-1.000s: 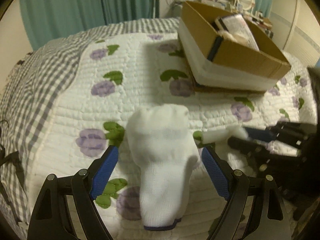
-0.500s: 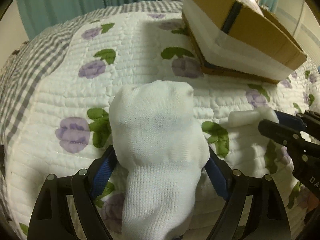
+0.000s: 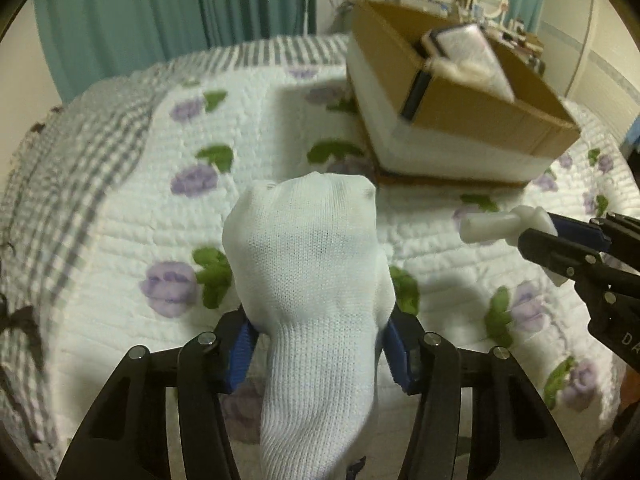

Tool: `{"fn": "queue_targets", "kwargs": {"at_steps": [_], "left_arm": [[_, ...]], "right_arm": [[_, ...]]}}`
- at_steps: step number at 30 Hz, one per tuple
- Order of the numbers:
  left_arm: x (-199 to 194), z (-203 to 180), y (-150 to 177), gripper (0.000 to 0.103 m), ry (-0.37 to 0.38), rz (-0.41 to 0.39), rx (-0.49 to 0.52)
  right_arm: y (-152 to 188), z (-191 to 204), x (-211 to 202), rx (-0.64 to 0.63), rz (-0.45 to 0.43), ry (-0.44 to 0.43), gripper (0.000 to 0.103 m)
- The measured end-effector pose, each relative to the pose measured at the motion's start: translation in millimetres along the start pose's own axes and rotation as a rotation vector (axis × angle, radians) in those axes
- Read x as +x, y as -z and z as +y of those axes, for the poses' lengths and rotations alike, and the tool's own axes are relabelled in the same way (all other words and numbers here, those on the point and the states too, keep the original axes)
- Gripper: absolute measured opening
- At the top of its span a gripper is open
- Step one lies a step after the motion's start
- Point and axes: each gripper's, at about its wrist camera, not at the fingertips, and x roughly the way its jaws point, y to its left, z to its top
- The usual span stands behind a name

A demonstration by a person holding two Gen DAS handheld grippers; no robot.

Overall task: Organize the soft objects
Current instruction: 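Carry the sock and plastic piece into the box and open both tools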

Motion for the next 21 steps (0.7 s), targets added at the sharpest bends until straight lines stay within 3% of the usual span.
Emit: {"fn": "queue_targets", "kwargs": {"at_steps": [15,21], "left_arm": [[-123,-51,-51,0.054,0.042,-0.265,0.067],[-144,-74,-78,0.054,0.062,-0.341,0.092]], "right_arm": [[-44,-32,-129,0.01,-0.238,0.079,0.024],[-64,-60,-160,0.017,-0.308,0.114,0.024]]}}
